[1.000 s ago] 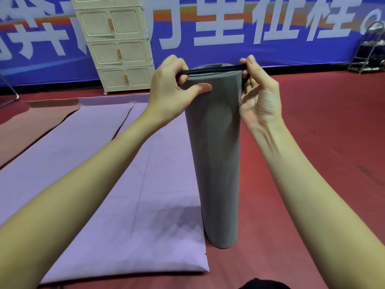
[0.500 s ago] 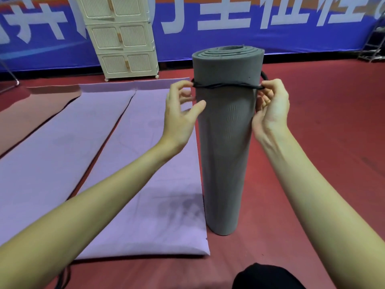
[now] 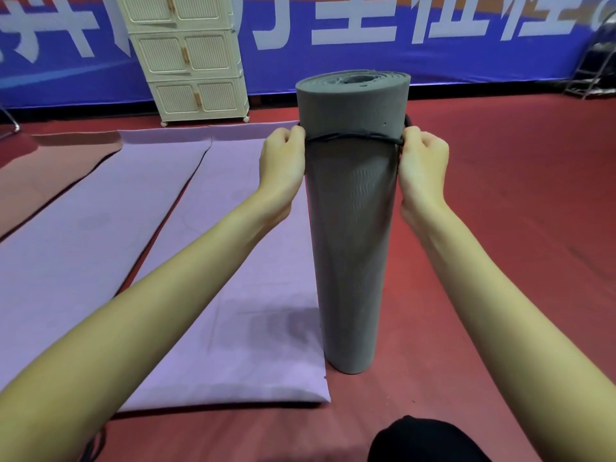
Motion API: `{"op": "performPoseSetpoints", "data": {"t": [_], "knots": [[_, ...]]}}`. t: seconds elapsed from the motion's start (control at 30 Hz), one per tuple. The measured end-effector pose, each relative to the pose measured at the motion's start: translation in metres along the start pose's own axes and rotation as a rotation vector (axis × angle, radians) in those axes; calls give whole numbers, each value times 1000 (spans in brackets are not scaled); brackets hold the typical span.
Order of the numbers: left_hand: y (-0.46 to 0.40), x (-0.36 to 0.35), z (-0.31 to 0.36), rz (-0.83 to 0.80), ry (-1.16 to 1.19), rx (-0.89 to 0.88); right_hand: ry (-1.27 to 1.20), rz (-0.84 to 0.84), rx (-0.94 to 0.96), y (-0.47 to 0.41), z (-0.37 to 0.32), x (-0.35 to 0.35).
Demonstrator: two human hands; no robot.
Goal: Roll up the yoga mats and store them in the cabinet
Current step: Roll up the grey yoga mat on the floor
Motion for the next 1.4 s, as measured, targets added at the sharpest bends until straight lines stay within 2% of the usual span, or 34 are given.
{"op": "performPoseSetpoints", "data": {"t": [0.1, 0.23, 0.63, 1.1, 1.3, 1.4], "knots": [[0, -2, -3, -43, -20, -68, 46, 4, 13, -7, 9, 5], [6, -2, -26, -79, -79, -68, 117, -55, -34, -6, 33, 14], [41, -13, -104, -326, -182, 115, 273, -144, -190, 20, 112, 61], [59, -18, -168, -445, -293, 216, 352, -248, -342, 51, 172, 78], [59, -21, -177, -461, -317, 227, 384, -282, -358, 55, 187, 83], [57, -19, -177, -447, -343, 199, 480, -288, -264, 54, 183, 82]]}}
Point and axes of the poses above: each hand's wrist, its own y-axis away from the middle knuckle, its own x-axis out of the back of the hand, z = x × y, the point moved 5 cm from there along -y, towards the middle knuckle, and after that the axes turned 5 degrees about z, right-handed, at the moved point
